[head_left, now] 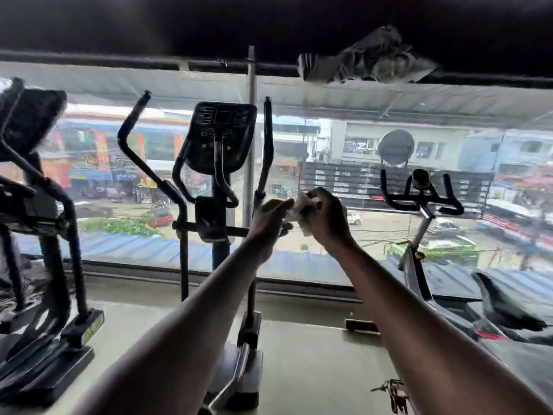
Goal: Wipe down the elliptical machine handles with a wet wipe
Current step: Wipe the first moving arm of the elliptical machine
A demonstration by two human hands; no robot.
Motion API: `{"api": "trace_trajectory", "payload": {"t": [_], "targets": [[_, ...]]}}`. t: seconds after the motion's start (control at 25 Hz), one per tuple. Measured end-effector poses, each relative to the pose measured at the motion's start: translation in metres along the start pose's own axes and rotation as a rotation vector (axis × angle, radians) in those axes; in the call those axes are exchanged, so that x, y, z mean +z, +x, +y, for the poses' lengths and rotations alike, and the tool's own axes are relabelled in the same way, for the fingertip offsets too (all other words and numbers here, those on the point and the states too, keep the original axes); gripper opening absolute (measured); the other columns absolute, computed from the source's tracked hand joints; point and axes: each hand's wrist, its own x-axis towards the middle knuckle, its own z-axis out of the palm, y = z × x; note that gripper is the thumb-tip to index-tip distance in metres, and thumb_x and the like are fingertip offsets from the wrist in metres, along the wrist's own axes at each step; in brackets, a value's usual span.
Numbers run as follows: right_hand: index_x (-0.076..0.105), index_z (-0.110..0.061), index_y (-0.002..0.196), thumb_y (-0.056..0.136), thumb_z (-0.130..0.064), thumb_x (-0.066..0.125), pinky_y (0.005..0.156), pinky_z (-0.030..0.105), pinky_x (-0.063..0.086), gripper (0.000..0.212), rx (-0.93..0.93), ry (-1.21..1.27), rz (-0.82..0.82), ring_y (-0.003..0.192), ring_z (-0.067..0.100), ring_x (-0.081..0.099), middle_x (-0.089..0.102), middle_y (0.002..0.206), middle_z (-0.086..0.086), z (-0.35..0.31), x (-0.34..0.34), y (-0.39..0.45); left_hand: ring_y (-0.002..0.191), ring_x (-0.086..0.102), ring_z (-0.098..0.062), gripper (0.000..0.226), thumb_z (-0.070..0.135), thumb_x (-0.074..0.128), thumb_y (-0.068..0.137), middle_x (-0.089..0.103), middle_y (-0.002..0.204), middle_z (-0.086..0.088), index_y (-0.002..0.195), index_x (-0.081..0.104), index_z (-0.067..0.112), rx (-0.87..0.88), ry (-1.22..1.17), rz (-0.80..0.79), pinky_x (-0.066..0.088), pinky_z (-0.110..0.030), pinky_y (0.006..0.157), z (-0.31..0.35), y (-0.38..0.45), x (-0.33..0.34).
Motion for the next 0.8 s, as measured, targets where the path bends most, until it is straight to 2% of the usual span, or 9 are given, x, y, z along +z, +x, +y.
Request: {"api": "trace_trajectory", "payload": {"t": [0.08, 0.24, 0.36, 0.44, 0.56, 0.68, 0.8], "targets": [[0.067, -0.016, 0.087, 0.085, -0.031, 0.067, 0.061, 0.036, 0.054, 0.015, -0.029, 0.045, -0.034, 0.072, 0.023, 0.067, 0.072, 0.078, 0.003, 0.021, 0.014, 0.05, 0.058, 0.055, -0.015, 0.012, 0.022, 0.059, 0.094, 0.06, 0.072, 0.0, 0.083, 0.061, 0.016, 0.058, 0.032, 0.011, 0.041, -0.019, 0.052, 0.002, 0.052, 0.01], [0.072, -0.022, 0.092, 0.087, -0.042, 0.064, 0.06, 0.029, 0.049, 0.022, -0.194, 0.119, -0.154, 0.071, 0.013, 0.066, 0.072, 0.079, -0.003, 0.06, 0.036, 0.143, 0.057, 0.055, -0.013, 0.019, 0.015, 0.053, 0.096, 0.059, 0.068, 0.0, 0.079, 0.06, 0.019, 0.146, 0.06, 0.06, 0.046, -0.024, 0.058, 0.009, 0.151, 0.037], [0.066, -0.025, 0.066, 0.09, -0.04, 0.062, 0.05, 0.021, 0.04, 0.029, -0.3, 0.112, -0.114, 0.053, -0.003, 0.054, 0.063, 0.057, -0.007, 0.09, 0.052, 0.233, 0.061, 0.06, -0.016, 0.023, 0.016, 0.05, 0.098, 0.065, 0.071, -0.002, 0.08, 0.063, 0.017, 0.218, 0.125, 0.076, 0.05, -0.028, 0.063, 0.014, 0.233, 0.048], [0.063, -0.026, 0.06, 0.091, -0.041, 0.061, 0.055, 0.021, 0.04, 0.035, -0.329, 0.083, -0.099, 0.052, -0.005, 0.054, 0.059, 0.054, -0.011, 0.102, 0.068, 0.279, 0.062, 0.061, -0.016, 0.02, 0.019, 0.052, 0.097, 0.069, 0.074, -0.003, 0.083, 0.065, 0.016, 0.255, 0.216, 0.1, 0.049, -0.027, 0.062, 0.017, 0.282, 0.043], [0.073, -0.014, 0.08, 0.094, -0.039, 0.057, 0.073, 0.025, 0.048, 0.033, -0.368, 0.064, -0.13, 0.072, 0.01, 0.067, 0.072, 0.071, -0.003, 0.128, 0.102, 0.349, 0.06, 0.057, -0.014, 0.011, 0.018, 0.057, 0.095, 0.068, 0.074, -0.004, 0.09, 0.065, 0.013, 0.263, 0.243, 0.196, 0.045, -0.022, 0.055, 0.016, 0.359, 0.04], [0.07, -0.012, 0.075, 0.097, -0.036, 0.051, 0.075, 0.028, 0.049, 0.038, -0.456, 0.014, -0.127, 0.073, 0.018, 0.066, 0.071, 0.071, 0.002, 0.144, 0.143, 0.41, 0.06, 0.055, -0.009, 0.013, 0.016, 0.056, 0.095, 0.067, 0.075, -0.003, 0.086, 0.066, 0.015, 0.317, 0.286, 0.234, 0.043, -0.016, 0.05, 0.008, 0.426, 0.037], [0.07, -0.016, 0.074, 0.099, -0.029, 0.05, 0.081, 0.031, 0.051, 0.035, -0.583, -0.051, -0.099, 0.083, 0.025, 0.067, 0.073, 0.082, 0.009, 0.162, 0.189, 0.461, 0.066, 0.056, -0.012, 0.019, 0.018, 0.057, 0.093, 0.069, 0.077, -0.001, 0.077, 0.066, 0.023, 0.354, 0.289, 0.315, 0.043, -0.023, 0.059, 0.005, 0.493, 0.024]]}}
